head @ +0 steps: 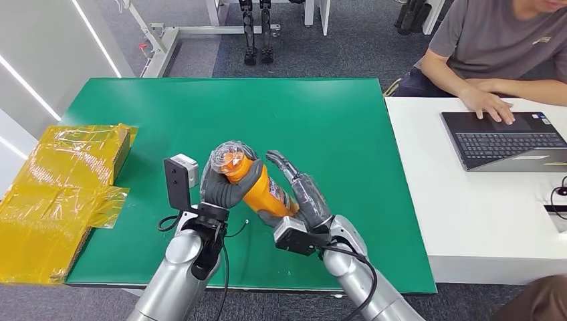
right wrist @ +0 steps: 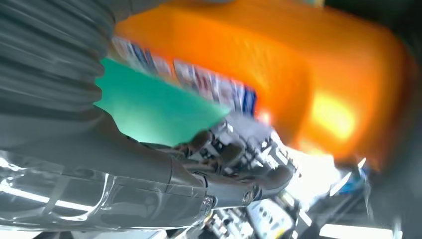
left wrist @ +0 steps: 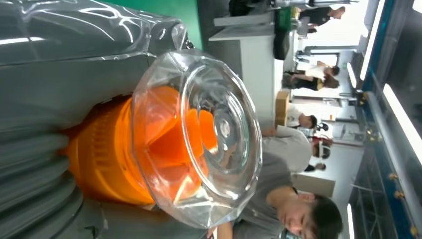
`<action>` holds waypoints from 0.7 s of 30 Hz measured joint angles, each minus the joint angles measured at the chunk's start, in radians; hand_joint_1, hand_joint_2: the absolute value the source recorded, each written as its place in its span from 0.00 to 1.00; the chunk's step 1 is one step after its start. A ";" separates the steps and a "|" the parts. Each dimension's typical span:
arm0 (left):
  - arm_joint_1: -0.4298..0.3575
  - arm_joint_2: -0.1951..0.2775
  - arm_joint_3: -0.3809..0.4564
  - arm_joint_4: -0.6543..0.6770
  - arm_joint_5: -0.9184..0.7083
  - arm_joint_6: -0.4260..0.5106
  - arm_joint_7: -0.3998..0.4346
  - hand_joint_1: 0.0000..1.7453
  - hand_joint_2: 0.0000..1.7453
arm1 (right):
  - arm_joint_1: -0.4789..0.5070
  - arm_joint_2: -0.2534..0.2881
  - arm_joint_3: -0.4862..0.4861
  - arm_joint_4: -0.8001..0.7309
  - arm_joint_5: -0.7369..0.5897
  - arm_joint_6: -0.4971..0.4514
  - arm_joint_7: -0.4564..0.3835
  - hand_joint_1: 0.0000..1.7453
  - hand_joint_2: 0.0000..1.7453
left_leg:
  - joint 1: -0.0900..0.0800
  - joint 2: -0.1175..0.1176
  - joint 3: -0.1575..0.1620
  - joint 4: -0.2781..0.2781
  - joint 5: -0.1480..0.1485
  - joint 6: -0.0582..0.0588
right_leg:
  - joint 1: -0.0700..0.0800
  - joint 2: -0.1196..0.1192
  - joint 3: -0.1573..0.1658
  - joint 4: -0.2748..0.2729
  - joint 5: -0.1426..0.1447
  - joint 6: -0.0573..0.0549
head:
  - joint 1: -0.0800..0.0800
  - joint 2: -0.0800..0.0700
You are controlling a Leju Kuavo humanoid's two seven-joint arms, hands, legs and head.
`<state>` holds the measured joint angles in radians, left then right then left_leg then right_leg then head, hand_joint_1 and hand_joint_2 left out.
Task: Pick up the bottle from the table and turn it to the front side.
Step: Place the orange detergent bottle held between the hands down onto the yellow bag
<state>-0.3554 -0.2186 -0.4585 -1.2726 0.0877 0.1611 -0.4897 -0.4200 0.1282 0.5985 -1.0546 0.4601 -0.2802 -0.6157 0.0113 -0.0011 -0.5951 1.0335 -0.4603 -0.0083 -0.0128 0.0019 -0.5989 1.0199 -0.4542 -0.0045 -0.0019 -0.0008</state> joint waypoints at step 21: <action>-0.021 0.084 0.118 -0.126 -0.490 0.230 0.025 1.00 1.00 | 0.250 -0.008 -0.096 -0.433 -0.136 -0.166 -0.027 0.00 1.00 | 0.000 0.000 0.000 -0.001 0.000 0.000 | 0.000 0.000 0.000 0.000 0.000 0.000 | 0.000 0.000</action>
<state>-0.3761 -0.1342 -0.3407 -1.3989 -0.4026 0.3913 -0.4652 -0.1704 0.1197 0.5025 -1.4872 0.3241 -0.4467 -0.6429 0.0115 -0.0009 -0.5950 1.0328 -0.4603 -0.0083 -0.0127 0.0022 -0.5992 1.0200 -0.4543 -0.0046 -0.0018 -0.0008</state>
